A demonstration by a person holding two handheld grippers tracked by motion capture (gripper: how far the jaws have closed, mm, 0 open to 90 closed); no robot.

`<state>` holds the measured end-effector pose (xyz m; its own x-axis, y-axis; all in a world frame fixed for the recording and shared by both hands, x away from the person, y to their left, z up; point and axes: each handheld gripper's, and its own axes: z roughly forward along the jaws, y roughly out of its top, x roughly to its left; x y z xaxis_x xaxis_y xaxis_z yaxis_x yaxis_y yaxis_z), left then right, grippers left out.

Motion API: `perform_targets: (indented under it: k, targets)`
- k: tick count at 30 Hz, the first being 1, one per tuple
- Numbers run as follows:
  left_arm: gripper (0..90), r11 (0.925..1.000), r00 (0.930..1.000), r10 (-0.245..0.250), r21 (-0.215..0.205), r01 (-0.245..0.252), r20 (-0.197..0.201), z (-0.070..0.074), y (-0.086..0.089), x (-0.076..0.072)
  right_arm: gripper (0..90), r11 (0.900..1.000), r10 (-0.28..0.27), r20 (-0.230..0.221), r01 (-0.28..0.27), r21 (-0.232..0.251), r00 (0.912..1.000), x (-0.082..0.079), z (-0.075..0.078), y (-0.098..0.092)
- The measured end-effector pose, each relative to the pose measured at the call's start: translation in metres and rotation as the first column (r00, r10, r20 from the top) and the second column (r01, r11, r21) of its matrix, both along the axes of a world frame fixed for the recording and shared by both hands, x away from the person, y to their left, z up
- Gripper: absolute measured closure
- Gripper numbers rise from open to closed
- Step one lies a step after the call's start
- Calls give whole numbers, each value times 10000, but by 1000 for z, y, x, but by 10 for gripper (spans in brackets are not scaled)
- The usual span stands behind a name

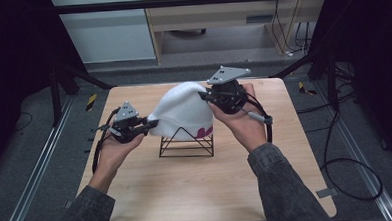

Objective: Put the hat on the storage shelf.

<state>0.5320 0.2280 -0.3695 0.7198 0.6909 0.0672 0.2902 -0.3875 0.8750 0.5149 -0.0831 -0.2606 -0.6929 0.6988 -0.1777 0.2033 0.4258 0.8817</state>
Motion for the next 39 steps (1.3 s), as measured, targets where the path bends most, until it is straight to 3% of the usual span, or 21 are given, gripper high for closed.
perform_targets:
  k: [21,39]
  targets:
    - [741,9998,9995,-156,88,158,-258,-17,0,-2,830,9993,253,-436,-265,-280,9987,-7,-16,1]
    - [739,9995,9973,-125,278,145,-717,-38,2,1,826,9983,269,-1021,-321,-494,9944,0,-38,5]
